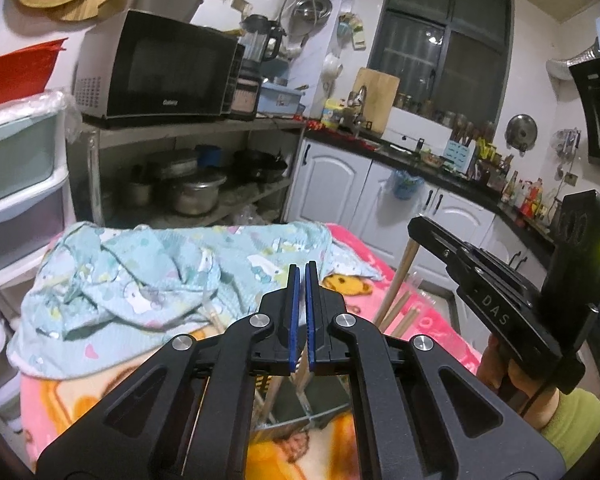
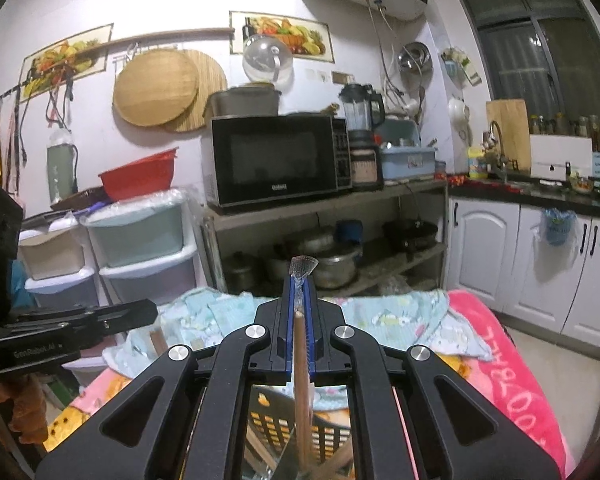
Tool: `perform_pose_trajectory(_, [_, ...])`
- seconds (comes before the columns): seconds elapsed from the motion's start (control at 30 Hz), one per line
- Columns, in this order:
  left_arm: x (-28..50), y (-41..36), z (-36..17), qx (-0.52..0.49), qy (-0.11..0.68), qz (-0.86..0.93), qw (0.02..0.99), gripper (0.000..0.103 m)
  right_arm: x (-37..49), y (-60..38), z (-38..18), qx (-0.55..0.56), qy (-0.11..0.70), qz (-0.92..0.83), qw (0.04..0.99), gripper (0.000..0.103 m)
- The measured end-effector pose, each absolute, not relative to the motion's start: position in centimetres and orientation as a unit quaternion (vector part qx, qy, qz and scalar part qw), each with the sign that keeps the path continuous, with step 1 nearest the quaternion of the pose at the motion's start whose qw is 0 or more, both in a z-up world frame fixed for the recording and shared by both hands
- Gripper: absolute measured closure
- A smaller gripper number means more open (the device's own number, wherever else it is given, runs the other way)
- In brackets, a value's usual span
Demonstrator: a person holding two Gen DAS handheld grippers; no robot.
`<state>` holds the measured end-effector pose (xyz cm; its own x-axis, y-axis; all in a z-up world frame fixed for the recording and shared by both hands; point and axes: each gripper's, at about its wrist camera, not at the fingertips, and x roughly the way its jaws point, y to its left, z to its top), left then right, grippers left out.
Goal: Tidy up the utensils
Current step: 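Lower both held chopsticks down into the green caddy, then open both tools to release the chopsticks into the caddy, then withdraw both open tools up and back from the caddy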
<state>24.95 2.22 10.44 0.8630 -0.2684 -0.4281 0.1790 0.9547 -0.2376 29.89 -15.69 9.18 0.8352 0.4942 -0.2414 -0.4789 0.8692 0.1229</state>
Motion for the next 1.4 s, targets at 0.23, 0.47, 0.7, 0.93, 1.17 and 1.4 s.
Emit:
perform_pose_trajectory(0.23, [24.3,3.0,10.1,-0.096,0.242,-0.096,0.961,0.064,29.0,-16.5,8.3,0.039,0.166,0.253,0.952,0.058])
perform_pose_trajectory(0.47, [22.9,4.4,10.7,-0.112,0.230,-0.069,0.964,0.024,27.5,-17.9,8.8,0.049,0.176,0.247,0.952,0.043])
perform_pose_trajectory(0.7, [20.9,5.4,11.7,-0.121,0.216,-0.032,0.968,0.011,25.5,-18.9,9.2,0.045,0.181,0.248,0.951,0.030])
perform_pose_trajectory(0.93, [19.0,5.4,12.0,-0.129,0.214,-0.026,0.968,0.011,23.5,-19.7,9.6,0.047,0.180,0.248,0.951,0.021])
perform_pose_trajectory(1.17, [17.4,4.9,11.6,-0.123,0.219,-0.034,0.967,0.011,21.7,-20.3,9.8,0.047,0.174,0.249,0.952,0.014])
perform_pose_trajectory(1.4, [16.1,4.1,10.5,-0.117,0.230,-0.040,0.965,0.011,20.0,-20.6,9.6,0.043,0.176,0.253,0.950,0.009])
